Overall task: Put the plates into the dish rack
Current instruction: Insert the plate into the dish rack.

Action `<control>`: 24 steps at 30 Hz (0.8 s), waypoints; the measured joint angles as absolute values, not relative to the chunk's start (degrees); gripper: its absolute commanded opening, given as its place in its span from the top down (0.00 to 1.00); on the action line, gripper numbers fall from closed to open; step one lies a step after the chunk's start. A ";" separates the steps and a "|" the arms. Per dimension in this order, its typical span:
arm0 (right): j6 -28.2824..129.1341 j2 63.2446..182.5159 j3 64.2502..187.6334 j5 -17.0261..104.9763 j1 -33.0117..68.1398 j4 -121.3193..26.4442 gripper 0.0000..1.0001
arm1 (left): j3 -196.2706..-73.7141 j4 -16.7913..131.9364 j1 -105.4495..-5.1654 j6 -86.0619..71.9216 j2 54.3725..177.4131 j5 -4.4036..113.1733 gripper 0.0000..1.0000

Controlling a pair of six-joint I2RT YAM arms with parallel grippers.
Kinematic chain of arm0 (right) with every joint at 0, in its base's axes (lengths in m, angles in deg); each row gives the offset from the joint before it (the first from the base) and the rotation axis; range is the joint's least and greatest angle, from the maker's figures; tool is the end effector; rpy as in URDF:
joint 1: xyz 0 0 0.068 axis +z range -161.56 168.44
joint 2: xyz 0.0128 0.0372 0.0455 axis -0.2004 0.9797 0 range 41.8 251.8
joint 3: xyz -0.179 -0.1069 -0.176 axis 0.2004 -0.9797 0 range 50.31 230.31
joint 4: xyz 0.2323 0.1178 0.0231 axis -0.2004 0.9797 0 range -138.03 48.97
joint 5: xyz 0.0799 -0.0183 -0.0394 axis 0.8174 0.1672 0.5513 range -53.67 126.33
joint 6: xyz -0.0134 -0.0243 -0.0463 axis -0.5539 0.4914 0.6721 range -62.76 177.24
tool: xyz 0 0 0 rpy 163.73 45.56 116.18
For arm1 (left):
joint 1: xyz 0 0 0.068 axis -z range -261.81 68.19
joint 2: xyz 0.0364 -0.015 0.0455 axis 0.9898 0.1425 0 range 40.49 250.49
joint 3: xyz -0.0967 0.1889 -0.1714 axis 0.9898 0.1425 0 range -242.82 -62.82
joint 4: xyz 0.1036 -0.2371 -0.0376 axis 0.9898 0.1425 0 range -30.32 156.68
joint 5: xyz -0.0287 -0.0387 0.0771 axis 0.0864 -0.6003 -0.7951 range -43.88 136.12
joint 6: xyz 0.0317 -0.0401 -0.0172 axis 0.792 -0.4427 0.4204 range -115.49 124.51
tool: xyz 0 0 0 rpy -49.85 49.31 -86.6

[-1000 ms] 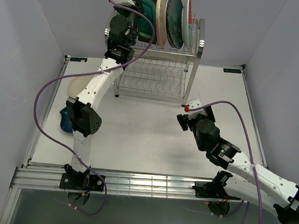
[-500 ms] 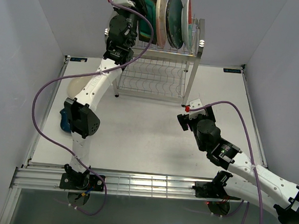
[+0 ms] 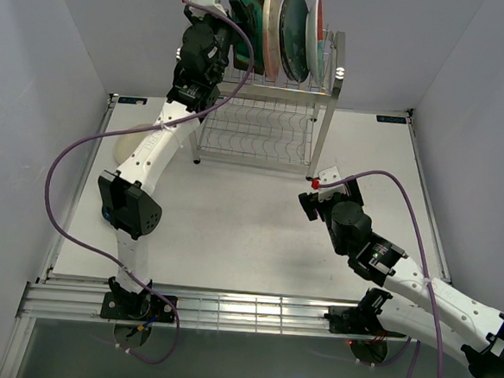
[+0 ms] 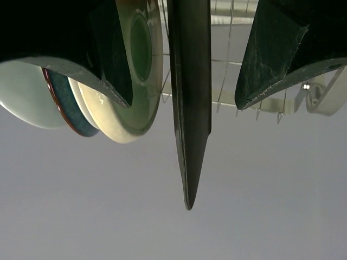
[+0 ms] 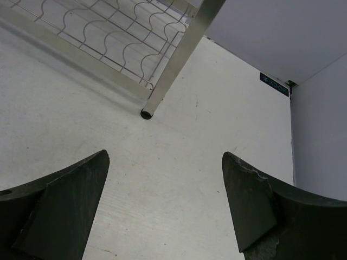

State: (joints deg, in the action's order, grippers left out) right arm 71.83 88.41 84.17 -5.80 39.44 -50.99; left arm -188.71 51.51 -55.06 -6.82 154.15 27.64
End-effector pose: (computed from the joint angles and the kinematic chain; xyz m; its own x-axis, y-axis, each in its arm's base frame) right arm 0.1381 0.1324 0.2927 -0.0632 -0.3748 -0.9249 -0.1820 0.9156 -0.3586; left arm 0.4102 -0.1942 0.5034 0.2733 -0.3464 -0.8974 0.2194 0.9308 -0.2924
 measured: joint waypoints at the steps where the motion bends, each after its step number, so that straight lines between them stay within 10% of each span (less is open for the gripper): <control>1: 72.00 88.41 84.17 -5.82 39.44 -50.99 0.10 | -188.25 52.26 -55.06 -7.35 153.65 27.88 0.12; 24: 76.90 87.10 84.15 -4.37 39.09 -51.02 0.10 | -186.44 69.74 -55.06 -14.01 141.52 28.52 0.03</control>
State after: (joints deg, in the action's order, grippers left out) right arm 76.90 87.10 84.15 -4.37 39.09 -51.02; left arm -186.44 69.74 -55.06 -14.01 141.52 28.52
